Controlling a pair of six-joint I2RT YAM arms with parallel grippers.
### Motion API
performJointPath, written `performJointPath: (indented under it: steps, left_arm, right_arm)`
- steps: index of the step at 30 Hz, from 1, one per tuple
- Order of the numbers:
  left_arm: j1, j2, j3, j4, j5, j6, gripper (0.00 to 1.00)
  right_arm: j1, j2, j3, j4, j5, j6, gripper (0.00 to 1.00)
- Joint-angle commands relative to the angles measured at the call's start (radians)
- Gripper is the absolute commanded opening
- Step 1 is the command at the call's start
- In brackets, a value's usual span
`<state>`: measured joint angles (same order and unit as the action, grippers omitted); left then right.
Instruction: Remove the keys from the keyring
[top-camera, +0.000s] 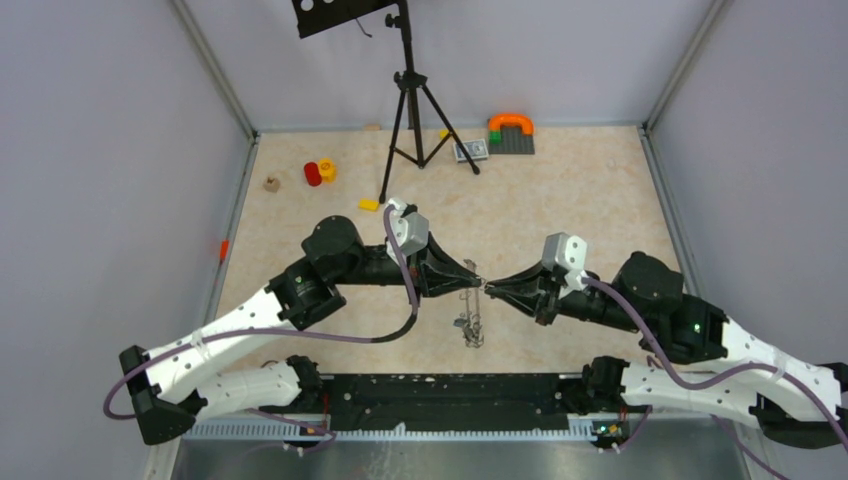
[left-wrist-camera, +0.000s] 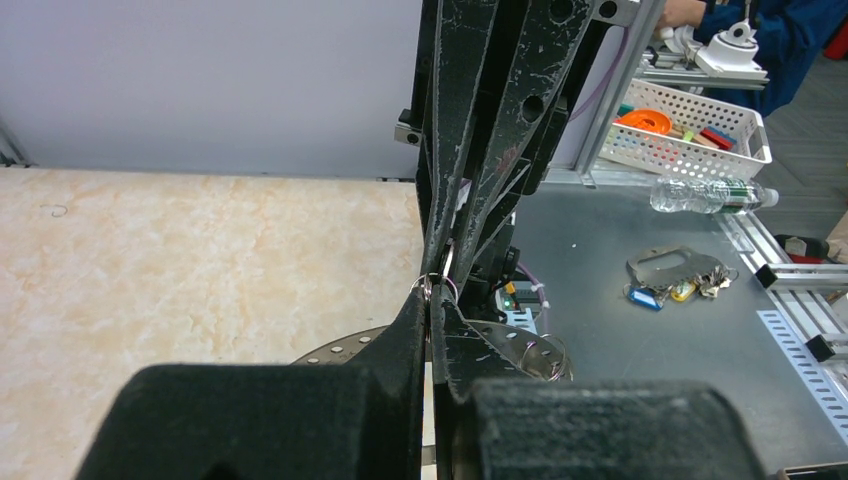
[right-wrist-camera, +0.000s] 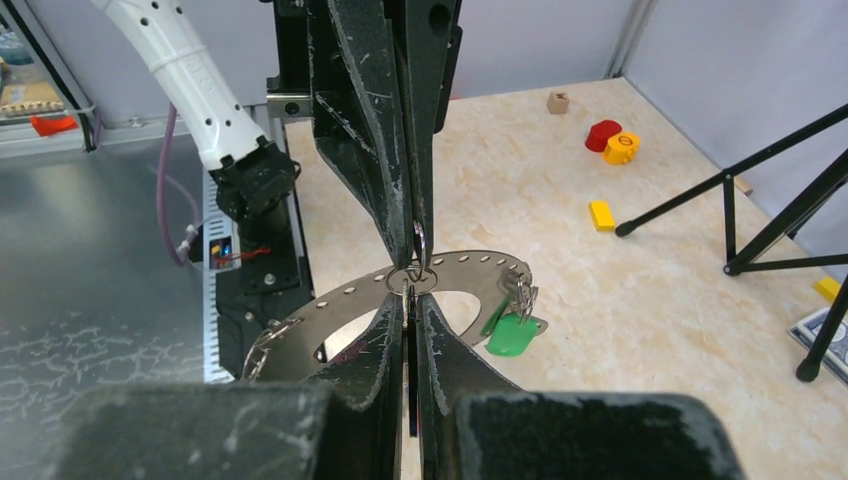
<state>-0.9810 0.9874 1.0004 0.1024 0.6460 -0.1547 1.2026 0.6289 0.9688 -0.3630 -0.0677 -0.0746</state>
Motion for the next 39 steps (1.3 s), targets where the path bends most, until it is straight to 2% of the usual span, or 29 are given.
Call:
performJointPath:
  steps: [1, 39]
  left_arm:
    - [0.001, -0.03, 0.024, 0.056, -0.004, 0.01, 0.0]
    - [0.001, -0.02, 0.025, 0.061, 0.01, 0.007, 0.0]
  right_arm:
    - [0.007, -0.016, -0.013, 0.008, 0.022, 0.008, 0.0]
    - [0.007, -0.013, 0.02, 0.056, 0.024, -0.033, 0.0]
